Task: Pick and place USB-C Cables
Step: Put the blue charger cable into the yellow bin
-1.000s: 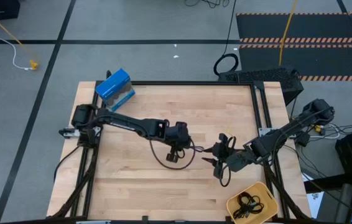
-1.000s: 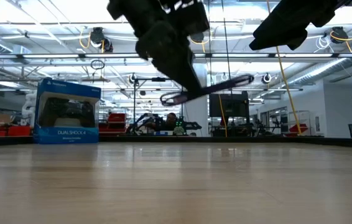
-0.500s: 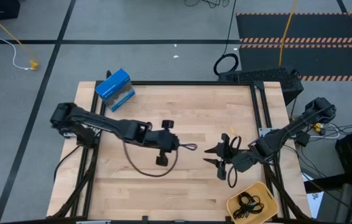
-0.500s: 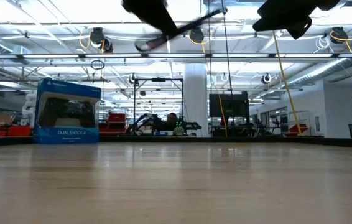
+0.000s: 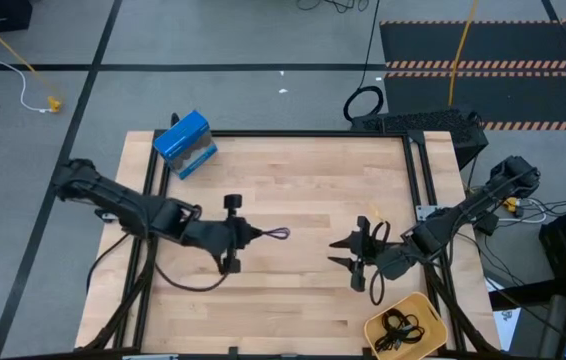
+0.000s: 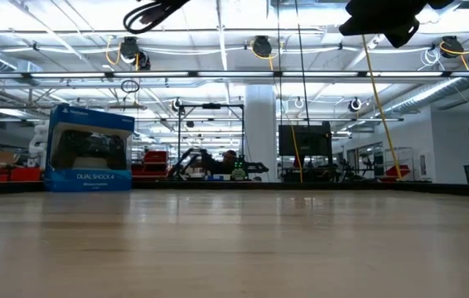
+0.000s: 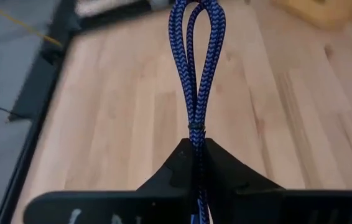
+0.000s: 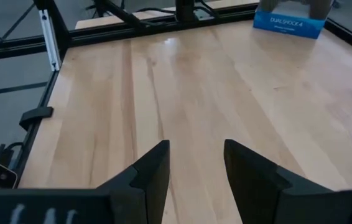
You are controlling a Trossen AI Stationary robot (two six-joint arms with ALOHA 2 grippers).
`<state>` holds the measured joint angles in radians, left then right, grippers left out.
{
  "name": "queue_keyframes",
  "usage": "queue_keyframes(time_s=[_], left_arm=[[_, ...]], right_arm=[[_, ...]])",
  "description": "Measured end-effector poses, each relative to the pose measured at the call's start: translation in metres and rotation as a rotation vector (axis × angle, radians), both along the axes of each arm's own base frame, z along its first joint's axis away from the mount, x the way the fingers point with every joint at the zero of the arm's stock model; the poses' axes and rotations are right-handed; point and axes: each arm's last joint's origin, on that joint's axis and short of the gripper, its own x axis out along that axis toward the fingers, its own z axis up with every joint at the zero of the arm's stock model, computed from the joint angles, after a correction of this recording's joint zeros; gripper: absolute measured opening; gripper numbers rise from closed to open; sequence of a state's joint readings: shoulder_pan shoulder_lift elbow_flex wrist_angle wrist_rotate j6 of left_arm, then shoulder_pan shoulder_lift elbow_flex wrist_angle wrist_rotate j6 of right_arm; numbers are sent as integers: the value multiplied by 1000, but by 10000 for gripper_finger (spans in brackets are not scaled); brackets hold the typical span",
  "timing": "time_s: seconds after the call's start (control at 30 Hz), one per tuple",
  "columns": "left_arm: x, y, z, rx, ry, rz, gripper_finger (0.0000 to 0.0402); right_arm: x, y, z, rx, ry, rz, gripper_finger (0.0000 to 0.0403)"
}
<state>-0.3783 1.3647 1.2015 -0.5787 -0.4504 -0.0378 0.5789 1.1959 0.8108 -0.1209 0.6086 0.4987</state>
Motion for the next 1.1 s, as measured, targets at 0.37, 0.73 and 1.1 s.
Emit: queue_keyframes(time_s=[0.37, 0.73, 1.1], left_arm=[[-4, 4, -26, 10, -365, -46, 24], [18, 9, -24, -35, -516, -101, 30], [27, 7, -23, -18, -609, -133, 32]], right_arm=[[3, -1, 6, -66, -69, -38, 146], [8, 1, 7, -111, -289, -3, 152], [37, -9, 10, -269, -533, -48, 232]])
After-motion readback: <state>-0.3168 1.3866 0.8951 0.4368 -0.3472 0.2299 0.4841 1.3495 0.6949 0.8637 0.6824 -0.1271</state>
